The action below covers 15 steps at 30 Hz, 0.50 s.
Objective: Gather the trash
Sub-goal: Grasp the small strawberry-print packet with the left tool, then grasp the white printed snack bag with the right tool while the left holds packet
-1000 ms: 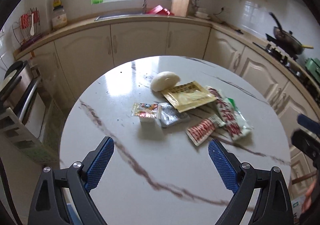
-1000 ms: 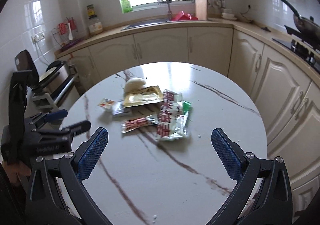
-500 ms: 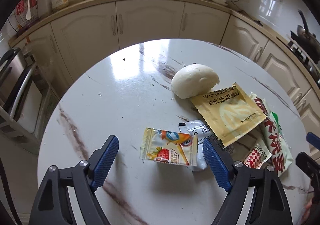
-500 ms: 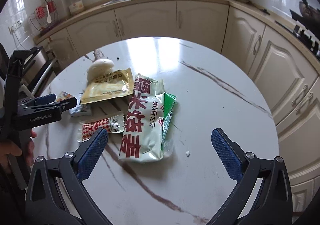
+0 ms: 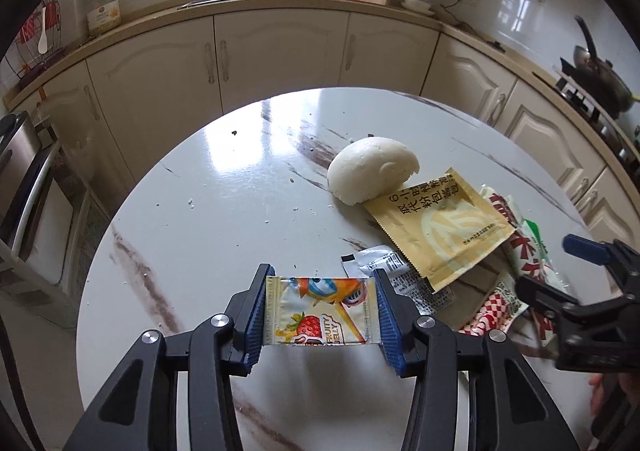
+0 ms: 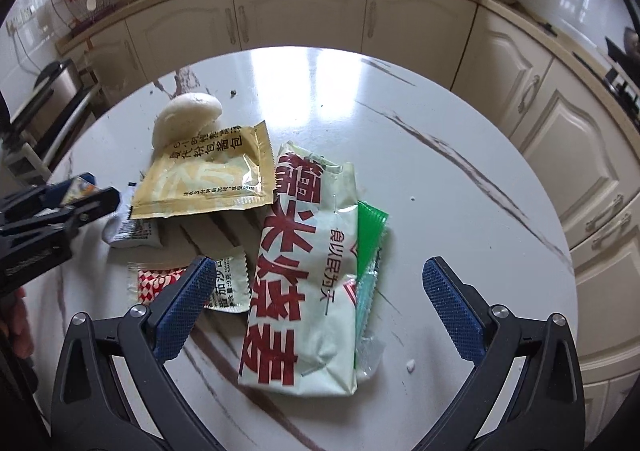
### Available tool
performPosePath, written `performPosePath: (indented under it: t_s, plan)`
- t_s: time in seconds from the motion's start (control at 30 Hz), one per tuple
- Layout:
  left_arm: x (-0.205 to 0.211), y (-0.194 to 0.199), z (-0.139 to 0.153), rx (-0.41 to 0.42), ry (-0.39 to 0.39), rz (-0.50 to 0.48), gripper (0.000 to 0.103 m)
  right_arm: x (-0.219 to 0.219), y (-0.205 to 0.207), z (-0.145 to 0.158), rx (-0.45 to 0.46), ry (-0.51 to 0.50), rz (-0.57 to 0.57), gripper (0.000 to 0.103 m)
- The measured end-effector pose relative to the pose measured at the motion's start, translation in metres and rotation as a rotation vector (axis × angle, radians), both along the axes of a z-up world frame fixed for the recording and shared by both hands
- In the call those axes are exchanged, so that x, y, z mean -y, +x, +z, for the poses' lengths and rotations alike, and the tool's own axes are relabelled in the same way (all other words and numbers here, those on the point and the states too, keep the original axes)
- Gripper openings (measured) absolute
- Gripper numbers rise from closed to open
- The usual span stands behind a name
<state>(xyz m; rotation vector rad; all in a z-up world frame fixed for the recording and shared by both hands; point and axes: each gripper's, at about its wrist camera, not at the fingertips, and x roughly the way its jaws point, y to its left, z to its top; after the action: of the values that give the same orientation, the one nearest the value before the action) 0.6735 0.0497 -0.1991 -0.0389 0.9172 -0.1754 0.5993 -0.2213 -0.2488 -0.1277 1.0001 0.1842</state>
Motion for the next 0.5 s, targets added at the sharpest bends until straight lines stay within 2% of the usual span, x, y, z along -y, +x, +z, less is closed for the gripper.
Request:
performPosePath:
  t_s: [0.03,0.13,0.2,0.5]
  plan:
    - [-0.001,-0.002,0.002,0.005,-0.004,-0.003,0.045,-0.002,0.002,-0.001,-0.005,-0.012,0.001,0.100]
    - [-0.001,-0.016,0.012,0.023,-0.016,-0.011,0.045,-0.003,0.008,-0.008,-0.030,-0.014,0.001,0.075]
    - [-0.005,-0.027,0.017,0.030,-0.012,-0.020,0.045,0.001,0.008,-0.008,-0.032,0.009,-0.003,0.066]
    - [-0.017,-0.078,0.036,0.041,-0.044,-0.040,0.045,0.013,0.000,-0.002,-0.036,0.051,-0.005,0.058]
